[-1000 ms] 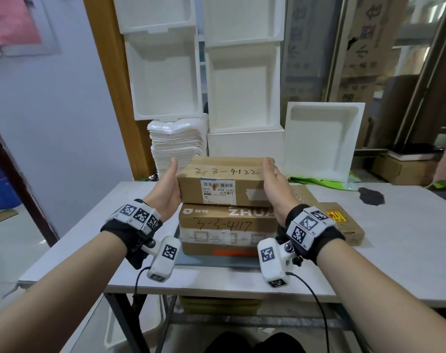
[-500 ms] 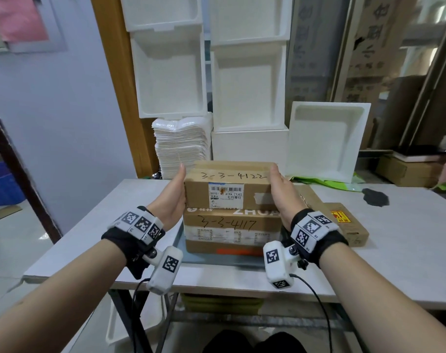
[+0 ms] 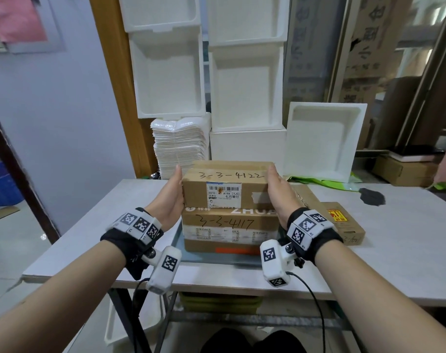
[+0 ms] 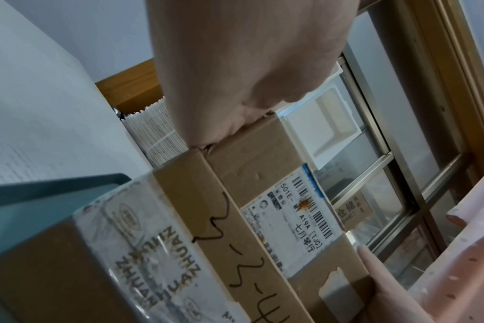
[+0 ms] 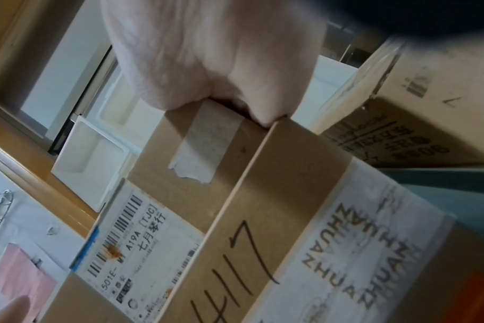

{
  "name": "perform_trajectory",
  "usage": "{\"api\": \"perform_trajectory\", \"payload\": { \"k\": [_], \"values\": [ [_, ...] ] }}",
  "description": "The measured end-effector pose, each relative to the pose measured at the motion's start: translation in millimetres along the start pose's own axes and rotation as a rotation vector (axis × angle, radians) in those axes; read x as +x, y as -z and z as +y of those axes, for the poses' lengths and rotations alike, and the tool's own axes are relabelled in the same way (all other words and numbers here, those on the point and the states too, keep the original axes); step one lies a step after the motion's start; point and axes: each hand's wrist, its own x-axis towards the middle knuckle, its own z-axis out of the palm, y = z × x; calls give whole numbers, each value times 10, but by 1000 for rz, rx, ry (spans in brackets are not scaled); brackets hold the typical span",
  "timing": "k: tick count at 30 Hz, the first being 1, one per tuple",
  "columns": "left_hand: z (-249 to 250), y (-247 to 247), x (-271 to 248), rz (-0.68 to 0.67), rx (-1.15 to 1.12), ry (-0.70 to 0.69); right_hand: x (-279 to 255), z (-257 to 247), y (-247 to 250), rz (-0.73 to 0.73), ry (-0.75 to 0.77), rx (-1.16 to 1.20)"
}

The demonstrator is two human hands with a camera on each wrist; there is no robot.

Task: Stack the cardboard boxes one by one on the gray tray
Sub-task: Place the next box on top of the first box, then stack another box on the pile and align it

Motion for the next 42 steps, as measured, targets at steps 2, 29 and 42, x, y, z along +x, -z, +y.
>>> {"api": "perform_trajectory", "payload": {
  "k": [2, 29, 42],
  "values": [
    [19, 33, -12, 10, -21, 5, -10, -34, 24, 7, -35, 29],
    [867, -1079, -364, -78, 63, -192, -615, -323, 1116, 136, 22, 21],
    [142, -2349, 102, -219, -35, -12, -351, 420, 1657, 155, -175, -28]
  ]
}}
